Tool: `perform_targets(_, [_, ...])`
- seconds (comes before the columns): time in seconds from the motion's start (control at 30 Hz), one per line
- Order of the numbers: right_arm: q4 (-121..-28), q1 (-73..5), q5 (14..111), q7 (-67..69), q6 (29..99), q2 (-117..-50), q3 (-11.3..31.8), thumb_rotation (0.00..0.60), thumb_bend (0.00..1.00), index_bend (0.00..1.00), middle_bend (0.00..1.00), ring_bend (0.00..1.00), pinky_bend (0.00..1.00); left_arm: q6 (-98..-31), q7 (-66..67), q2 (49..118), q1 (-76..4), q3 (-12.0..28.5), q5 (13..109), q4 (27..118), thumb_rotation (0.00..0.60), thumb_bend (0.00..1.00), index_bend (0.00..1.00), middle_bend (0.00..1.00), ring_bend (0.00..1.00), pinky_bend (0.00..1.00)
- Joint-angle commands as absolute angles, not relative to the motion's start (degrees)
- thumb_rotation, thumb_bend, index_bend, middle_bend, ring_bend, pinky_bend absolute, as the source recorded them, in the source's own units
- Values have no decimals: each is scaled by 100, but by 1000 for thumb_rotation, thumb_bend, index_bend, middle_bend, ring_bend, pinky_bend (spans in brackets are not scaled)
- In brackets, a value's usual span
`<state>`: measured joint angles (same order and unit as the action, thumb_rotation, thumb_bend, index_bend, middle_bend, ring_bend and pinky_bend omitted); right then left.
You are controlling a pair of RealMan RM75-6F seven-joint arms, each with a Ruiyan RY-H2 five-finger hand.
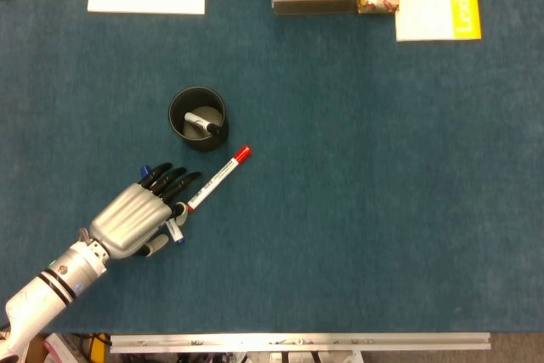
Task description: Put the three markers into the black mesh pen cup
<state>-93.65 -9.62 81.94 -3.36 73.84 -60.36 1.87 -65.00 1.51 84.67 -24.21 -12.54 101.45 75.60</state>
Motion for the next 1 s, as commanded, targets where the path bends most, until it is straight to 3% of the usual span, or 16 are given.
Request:
perform_targets(0.03, [-9366, -961, 8195, -335, 7386, -6035, 187, 600, 0, 102, 197, 109, 406, -6504, 145, 8470, -2421, -1254, 10143, 7555, 600, 311, 478, 0, 0, 70])
perform_targets(0.63, [-9364, -958, 8194, -333, 7398, -6034, 195, 600, 0, 102, 197, 109, 406, -6620, 307, 8243, -2380, -1235, 10093, 7957, 600, 311, 529, 0, 0, 70])
perform_targets(1.0, [-9358, -962, 8185, -346, 7384, -6041, 194, 600, 0, 102, 197, 109, 406, -6677, 1247, 8004, -2235, -855, 9546, 8864, 600, 311, 531, 0, 0, 70])
